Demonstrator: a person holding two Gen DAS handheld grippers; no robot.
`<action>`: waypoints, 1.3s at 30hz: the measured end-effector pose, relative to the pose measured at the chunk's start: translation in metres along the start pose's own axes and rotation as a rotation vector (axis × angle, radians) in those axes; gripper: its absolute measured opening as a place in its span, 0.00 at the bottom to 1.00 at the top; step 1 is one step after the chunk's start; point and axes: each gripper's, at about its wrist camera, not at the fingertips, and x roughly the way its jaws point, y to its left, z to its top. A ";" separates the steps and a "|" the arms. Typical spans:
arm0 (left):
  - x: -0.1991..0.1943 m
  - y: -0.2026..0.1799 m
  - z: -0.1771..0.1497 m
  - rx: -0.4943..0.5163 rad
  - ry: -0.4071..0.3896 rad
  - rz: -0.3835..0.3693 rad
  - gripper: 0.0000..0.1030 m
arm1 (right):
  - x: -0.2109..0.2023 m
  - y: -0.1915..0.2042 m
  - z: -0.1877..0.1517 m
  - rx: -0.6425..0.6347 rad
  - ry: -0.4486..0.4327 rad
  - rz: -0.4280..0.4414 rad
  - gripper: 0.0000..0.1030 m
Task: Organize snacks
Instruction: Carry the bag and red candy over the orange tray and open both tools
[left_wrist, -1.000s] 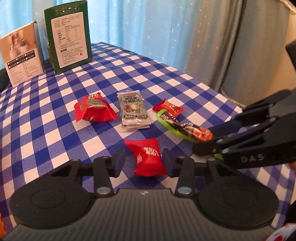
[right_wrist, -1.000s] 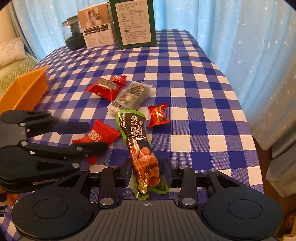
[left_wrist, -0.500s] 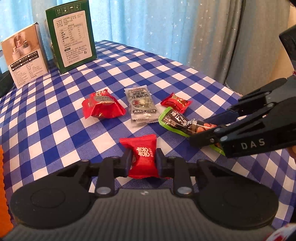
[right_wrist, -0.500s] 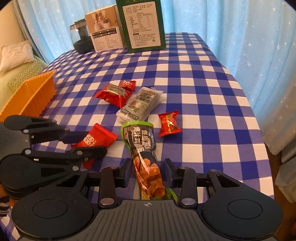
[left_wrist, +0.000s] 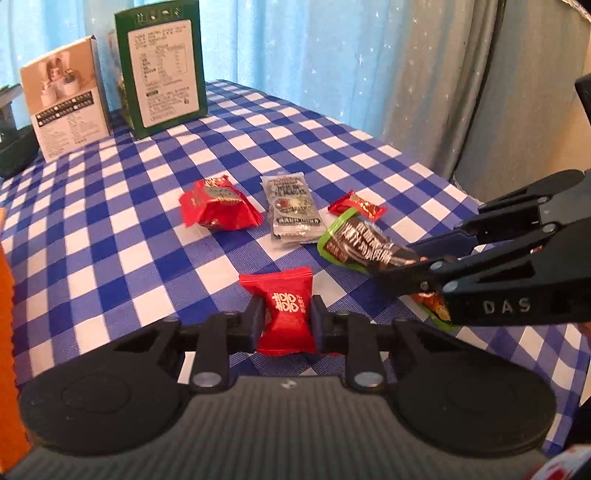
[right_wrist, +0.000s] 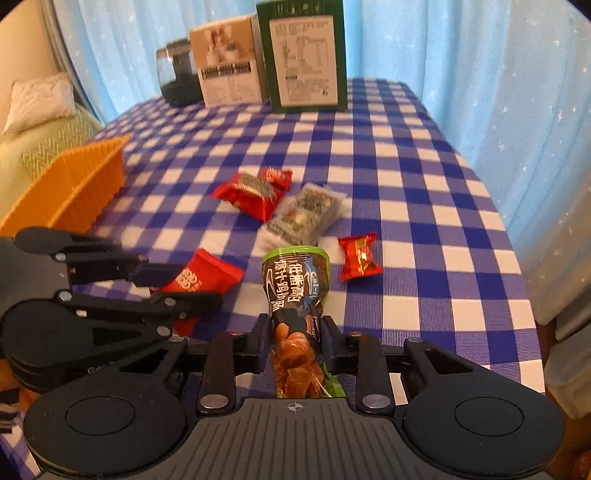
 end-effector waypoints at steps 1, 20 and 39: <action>-0.004 0.001 0.000 -0.004 -0.006 0.001 0.22 | -0.004 0.001 0.001 0.009 -0.016 0.002 0.28; -0.107 0.059 0.007 -0.157 -0.113 0.206 0.22 | -0.041 0.063 0.044 0.135 -0.211 0.094 0.28; -0.201 0.173 -0.062 -0.293 -0.106 0.408 0.22 | -0.011 0.223 0.071 -0.019 -0.197 0.342 0.28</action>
